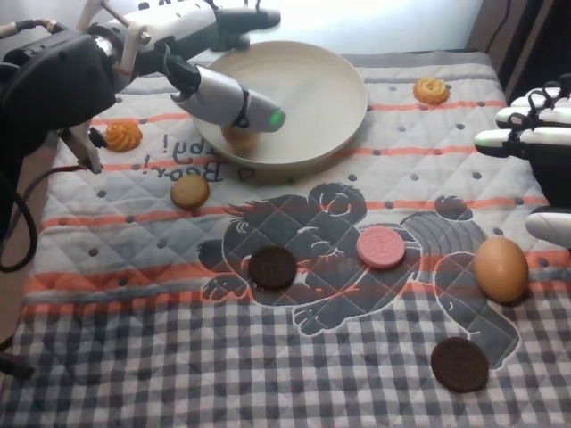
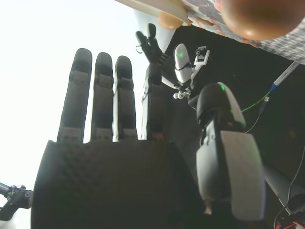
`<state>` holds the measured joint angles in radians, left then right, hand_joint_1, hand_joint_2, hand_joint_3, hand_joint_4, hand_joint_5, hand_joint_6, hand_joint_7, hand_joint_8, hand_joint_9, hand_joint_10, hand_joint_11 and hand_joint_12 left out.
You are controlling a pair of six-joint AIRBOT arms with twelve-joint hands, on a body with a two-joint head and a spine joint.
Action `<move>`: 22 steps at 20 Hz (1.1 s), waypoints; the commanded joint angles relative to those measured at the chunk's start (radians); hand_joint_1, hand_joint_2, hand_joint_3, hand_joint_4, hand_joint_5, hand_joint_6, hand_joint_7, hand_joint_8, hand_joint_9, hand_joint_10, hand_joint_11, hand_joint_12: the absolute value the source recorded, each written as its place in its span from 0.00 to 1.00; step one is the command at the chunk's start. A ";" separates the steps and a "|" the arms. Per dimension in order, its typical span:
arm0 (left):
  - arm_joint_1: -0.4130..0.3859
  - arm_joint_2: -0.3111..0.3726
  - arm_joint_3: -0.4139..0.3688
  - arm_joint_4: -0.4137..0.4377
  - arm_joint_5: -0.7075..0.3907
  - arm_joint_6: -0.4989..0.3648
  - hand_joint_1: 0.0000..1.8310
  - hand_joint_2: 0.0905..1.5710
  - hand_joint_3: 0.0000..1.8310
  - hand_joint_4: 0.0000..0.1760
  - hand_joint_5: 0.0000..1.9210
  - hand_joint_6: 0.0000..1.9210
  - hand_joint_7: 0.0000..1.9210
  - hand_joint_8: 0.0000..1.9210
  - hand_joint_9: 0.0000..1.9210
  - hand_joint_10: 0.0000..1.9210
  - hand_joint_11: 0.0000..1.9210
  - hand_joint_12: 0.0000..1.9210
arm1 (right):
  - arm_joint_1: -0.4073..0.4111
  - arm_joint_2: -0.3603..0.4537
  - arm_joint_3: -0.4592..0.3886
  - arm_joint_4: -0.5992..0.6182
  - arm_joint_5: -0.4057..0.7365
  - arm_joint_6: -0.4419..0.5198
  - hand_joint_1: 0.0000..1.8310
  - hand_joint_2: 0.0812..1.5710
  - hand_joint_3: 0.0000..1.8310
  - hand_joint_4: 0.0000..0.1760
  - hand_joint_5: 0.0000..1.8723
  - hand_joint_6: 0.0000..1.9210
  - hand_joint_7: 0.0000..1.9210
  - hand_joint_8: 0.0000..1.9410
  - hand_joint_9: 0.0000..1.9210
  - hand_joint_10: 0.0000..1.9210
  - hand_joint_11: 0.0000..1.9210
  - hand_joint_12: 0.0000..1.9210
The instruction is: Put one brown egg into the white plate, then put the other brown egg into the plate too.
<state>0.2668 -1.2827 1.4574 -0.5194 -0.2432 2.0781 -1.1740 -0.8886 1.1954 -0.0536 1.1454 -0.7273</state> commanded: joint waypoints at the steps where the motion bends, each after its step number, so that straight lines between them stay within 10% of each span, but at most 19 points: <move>1: -0.001 0.024 -0.011 0.000 -0.126 -0.013 0.34 0.53 0.00 1.00 0.00 0.00 0.04 0.01 0.07 0.01 0.00 0.06 | 0.014 0.000 0.003 0.031 0.117 0.003 0.16 0.80 0.00 0.73 0.21 0.00 0.19 0.00 0.18 0.00 0.19 0.01; 4: 0.098 0.147 -0.143 0.163 -0.244 -0.300 0.31 0.50 0.00 1.00 0.00 0.00 0.00 0.00 0.00 0.00 0.00 0.00 | 0.018 0.002 0.001 0.010 0.127 0.003 0.15 0.79 0.00 0.77 0.22 0.00 0.18 0.00 0.18 0.00 0.19 0.01; 6: 0.173 0.238 -0.254 0.258 -0.349 -0.416 0.29 0.50 0.00 1.00 0.00 0.00 0.00 0.00 0.00 0.00 0.00 0.00 | 0.020 0.011 -0.008 -0.020 0.136 0.003 0.13 0.79 0.00 0.57 0.22 0.00 0.18 0.00 0.18 0.00 0.19 0.01; 12: 0.425 0.490 -0.533 0.372 -0.621 -0.573 0.29 0.47 0.00 1.00 0.00 0.00 0.00 0.00 0.00 0.00 0.00 0.00 | 0.020 0.043 -0.055 -0.093 0.152 0.003 0.08 0.73 0.00 0.97 0.16 0.00 0.16 0.00 0.19 0.00 0.23 0.02; 22: 0.541 0.590 -0.611 0.397 -0.775 -0.690 0.36 0.48 0.00 1.00 0.00 0.00 0.00 0.00 0.00 0.00 0.00 0.00 | -0.014 0.009 -0.032 -0.163 0.024 0.003 0.32 0.64 0.00 0.99 0.10 0.00 0.15 0.00 0.22 0.00 0.27 0.04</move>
<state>0.8146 -0.7036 0.8467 -0.1169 -0.8986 1.3930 -1.2022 -0.8776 1.1625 -0.2531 1.0710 -0.7273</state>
